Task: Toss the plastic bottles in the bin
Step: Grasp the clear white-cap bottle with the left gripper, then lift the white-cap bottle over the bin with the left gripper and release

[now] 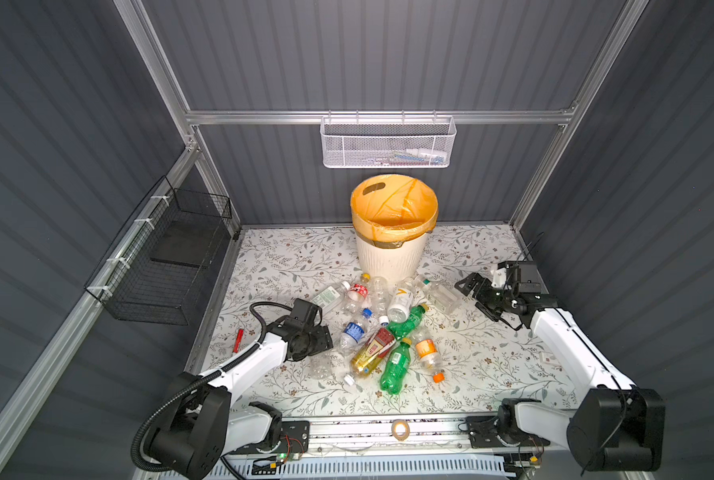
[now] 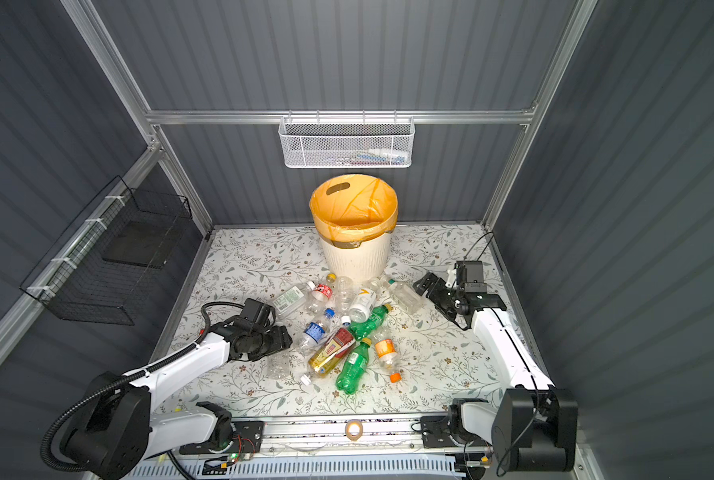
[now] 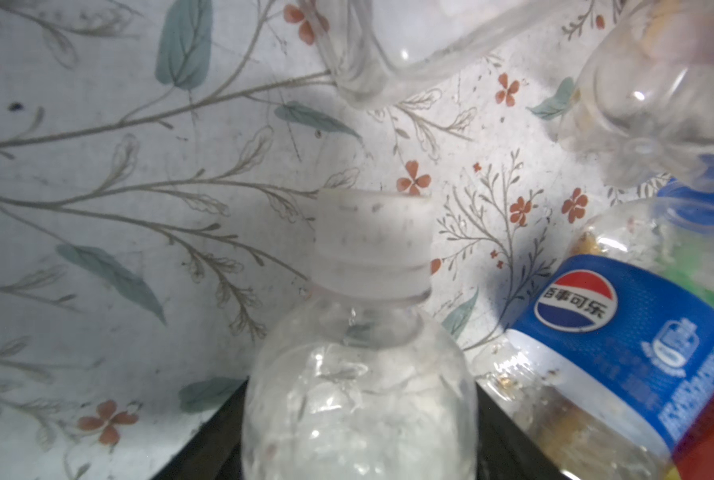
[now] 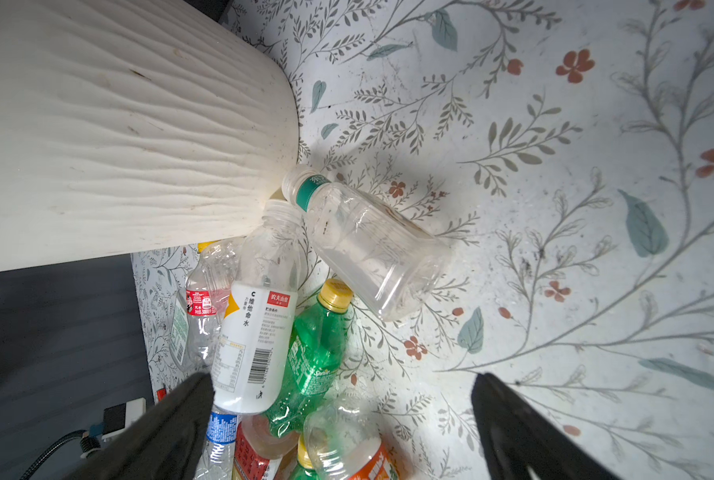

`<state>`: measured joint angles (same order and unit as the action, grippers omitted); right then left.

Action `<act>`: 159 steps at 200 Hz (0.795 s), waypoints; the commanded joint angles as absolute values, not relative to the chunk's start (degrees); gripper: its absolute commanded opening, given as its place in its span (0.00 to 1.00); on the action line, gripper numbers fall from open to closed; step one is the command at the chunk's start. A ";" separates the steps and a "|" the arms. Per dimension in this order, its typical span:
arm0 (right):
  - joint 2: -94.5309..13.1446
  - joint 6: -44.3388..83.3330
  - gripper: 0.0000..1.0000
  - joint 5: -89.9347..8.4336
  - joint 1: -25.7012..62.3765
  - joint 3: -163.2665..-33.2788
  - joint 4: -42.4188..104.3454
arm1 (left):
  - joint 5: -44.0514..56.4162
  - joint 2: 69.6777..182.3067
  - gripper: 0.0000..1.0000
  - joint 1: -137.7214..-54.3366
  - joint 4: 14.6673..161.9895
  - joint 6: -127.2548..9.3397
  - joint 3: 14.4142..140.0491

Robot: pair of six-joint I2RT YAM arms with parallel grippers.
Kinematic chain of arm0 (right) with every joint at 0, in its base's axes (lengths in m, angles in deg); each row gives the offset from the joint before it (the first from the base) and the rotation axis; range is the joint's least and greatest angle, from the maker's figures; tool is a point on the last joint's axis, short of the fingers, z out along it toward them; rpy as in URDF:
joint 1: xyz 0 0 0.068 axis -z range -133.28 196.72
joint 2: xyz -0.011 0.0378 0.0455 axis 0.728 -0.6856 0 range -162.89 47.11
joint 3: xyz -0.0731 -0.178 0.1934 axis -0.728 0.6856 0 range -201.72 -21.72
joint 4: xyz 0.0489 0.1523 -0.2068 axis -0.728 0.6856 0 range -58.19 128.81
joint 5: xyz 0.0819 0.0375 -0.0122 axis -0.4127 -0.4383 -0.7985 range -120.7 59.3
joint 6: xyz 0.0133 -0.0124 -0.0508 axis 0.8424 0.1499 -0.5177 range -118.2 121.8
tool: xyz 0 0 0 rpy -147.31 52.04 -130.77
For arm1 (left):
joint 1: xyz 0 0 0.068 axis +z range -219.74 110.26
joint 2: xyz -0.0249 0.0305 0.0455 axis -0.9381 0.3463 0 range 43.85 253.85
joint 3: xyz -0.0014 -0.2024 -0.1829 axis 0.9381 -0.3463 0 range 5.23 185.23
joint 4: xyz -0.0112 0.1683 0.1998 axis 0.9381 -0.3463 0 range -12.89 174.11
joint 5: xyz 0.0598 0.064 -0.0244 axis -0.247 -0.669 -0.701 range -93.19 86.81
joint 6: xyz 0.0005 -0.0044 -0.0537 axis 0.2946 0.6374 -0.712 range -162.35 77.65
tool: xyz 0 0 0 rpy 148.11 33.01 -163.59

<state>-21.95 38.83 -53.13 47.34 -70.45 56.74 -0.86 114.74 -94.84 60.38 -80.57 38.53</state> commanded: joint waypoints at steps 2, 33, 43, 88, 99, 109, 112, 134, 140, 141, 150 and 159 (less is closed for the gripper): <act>-21.92 38.36 0.99 -52.41 47.51 -69.80 56.61 | -1.77 113.81 0.66 -95.05 59.93 -80.55 38.62; -22.07 38.63 0.99 -52.57 47.51 -69.45 56.36 | -2.13 111.61 0.59 -95.06 58.77 -80.75 38.95; -22.22 38.69 0.99 -52.66 47.51 -69.36 56.29 | -2.21 110.90 0.58 -95.13 58.27 -80.68 39.43; -21.93 39.04 0.99 -52.92 47.51 -69.66 56.64 | -5.53 108.99 0.53 -95.12 51.15 -77.46 56.78; -21.65 39.22 0.99 -52.94 47.51 -69.88 56.69 | -7.15 111.17 0.53 -95.07 49.80 -73.86 67.72; -21.66 39.29 0.99 -53.19 47.49 -70.06 56.45 | -7.28 115.52 0.53 -95.14 50.00 -70.62 80.16; -21.67 39.37 0.99 -53.34 47.51 -70.14 56.31 | -6.63 117.20 0.54 -95.10 50.39 -69.78 83.40; -22.05 40.48 0.99 -54.61 47.51 -70.40 55.05 | 3.20 132.81 0.59 -95.16 54.08 -67.46 116.84; -22.02 40.89 0.99 -55.11 47.51 -70.41 54.87 | 5.49 137.23 0.70 -95.39 55.21 -67.32 125.70; -22.04 40.94 0.99 -55.21 47.51 -70.41 54.81 | 5.63 137.87 0.73 -95.40 55.29 -67.31 127.16; -21.81 41.64 0.99 -55.88 47.51 -70.09 54.41 | 6.33 146.42 0.94 -95.39 54.43 -68.22 140.46; -21.49 42.20 0.99 -56.48 47.51 -69.69 54.42 | 8.23 154.31 1.00 -95.36 52.16 -68.69 153.06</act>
